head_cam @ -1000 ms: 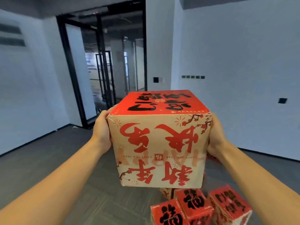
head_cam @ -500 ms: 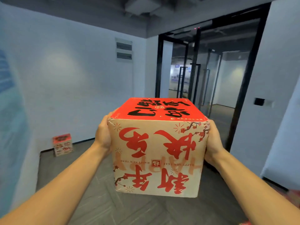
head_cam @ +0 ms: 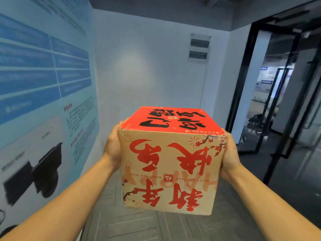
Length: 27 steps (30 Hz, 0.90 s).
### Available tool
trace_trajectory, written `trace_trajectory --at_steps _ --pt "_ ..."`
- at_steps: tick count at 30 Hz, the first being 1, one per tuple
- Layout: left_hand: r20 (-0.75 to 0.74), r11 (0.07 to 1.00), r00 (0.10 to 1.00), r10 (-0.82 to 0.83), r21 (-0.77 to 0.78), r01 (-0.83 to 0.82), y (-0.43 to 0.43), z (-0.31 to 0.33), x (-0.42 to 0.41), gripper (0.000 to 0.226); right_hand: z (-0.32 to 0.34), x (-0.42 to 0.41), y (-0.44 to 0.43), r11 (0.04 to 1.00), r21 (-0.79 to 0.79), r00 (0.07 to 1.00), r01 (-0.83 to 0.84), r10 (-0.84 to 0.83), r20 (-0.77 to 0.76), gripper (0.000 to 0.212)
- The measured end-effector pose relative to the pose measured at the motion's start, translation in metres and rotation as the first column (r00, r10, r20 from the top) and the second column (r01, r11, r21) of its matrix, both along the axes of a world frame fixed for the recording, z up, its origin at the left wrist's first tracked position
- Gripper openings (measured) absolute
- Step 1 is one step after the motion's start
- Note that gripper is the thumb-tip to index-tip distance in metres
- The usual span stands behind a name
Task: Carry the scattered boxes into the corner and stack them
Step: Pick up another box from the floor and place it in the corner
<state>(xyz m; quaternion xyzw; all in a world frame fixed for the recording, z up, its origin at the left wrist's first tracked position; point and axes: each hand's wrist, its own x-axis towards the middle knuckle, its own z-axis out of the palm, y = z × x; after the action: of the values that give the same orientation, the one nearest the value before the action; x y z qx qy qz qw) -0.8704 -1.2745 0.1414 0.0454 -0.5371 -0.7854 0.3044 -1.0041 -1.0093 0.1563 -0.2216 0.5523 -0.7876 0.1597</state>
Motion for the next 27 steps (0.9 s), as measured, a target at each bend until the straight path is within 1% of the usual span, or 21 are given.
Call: trace_trajectory --at_steps 3,7,9,12,15,19,22,27 --pt "0.045 0.992 0.992 0.12 -0.04 -0.118 -0.029 0.004 -0.059 0.058 0.003 -0.074 -0.036 0.998 -0.026 0.997 -0.063 0.064 0.051 0.062" --pt "0.056 0.979 0.978 0.201 -0.038 -0.199 -0.067 0.017 -0.129 0.058 0.018 -0.162 -0.086 0.993 -0.048 0.992 -0.108 0.11 0.055 0.056" --pt "0.05 0.967 0.966 0.255 -0.028 -0.254 -0.087 0.024 -0.157 0.058 0.023 -0.199 -0.114 0.987 -0.042 0.986 -0.157 0.159 0.044 0.06" --pt "0.033 0.957 0.957 0.288 -0.025 -0.288 -0.125 0.031 -0.202 0.057 0.025 -0.255 -0.159 0.979 -0.054 0.979 -0.197 0.199 0.037 0.072" --pt "0.028 0.956 0.955 0.294 -0.008 -0.294 -0.165 0.03 -0.249 0.057 0.022 -0.308 -0.205 0.973 -0.041 0.974 -0.226 0.227 0.021 0.07" --pt "0.025 0.961 0.961 0.277 -0.022 -0.277 -0.229 0.017 -0.323 0.063 0.012 -0.382 -0.268 0.98 -0.014 0.98 -0.198 0.198 -0.008 0.064" --pt "0.01 0.965 0.966 0.259 -0.036 -0.258 -0.284 0.011 -0.386 0.063 0.012 -0.439 -0.314 0.984 0.015 0.984 -0.177 0.178 -0.033 0.059" --pt "-0.022 0.971 0.973 0.231 -0.056 -0.232 -0.361 0.023 -0.5 0.064 0.036 -0.536 -0.378 0.981 0.017 0.979 -0.192 0.193 -0.057 0.074"
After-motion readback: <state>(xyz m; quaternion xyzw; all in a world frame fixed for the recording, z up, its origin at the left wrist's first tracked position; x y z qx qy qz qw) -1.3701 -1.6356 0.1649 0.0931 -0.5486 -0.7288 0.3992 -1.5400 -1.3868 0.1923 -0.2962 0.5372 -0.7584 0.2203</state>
